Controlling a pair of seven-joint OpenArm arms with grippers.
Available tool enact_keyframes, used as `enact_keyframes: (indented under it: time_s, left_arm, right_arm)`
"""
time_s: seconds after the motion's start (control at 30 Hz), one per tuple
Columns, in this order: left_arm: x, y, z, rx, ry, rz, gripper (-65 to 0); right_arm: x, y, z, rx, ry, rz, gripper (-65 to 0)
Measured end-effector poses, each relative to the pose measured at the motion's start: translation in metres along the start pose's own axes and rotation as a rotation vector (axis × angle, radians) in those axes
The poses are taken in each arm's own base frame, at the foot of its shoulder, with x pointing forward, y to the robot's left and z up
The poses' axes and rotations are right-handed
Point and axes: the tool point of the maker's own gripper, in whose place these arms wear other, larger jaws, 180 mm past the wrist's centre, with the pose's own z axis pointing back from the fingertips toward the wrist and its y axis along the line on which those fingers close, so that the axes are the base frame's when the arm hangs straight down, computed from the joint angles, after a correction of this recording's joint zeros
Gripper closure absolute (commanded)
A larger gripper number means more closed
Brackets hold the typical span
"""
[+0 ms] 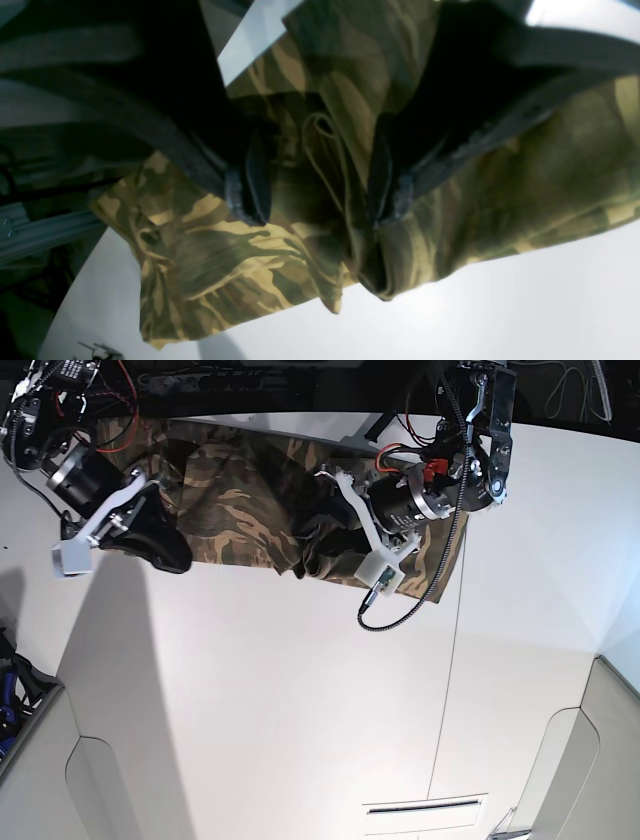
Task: Fold the T-shirt properly
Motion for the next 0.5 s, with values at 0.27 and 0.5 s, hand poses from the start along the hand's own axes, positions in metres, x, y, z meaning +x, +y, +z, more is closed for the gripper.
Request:
enact_keyframes:
  time_s: [0.27, 0.5]
  left_arm:
    - [0.01, 0.002, -0.001, 0.002, -0.026, -0.014, -34.6]
    - [0.007, 0.002, 0.0, 0.003, -0.013, -0.014, -34.6]
  right_arm:
    - [-0.05, 0.048, -0.047, 0.131, 0.171, 0.084, 0.0]
    - [-0.106, 0.014, -0.07, 0.068, 0.314, 0.023, 0.0]
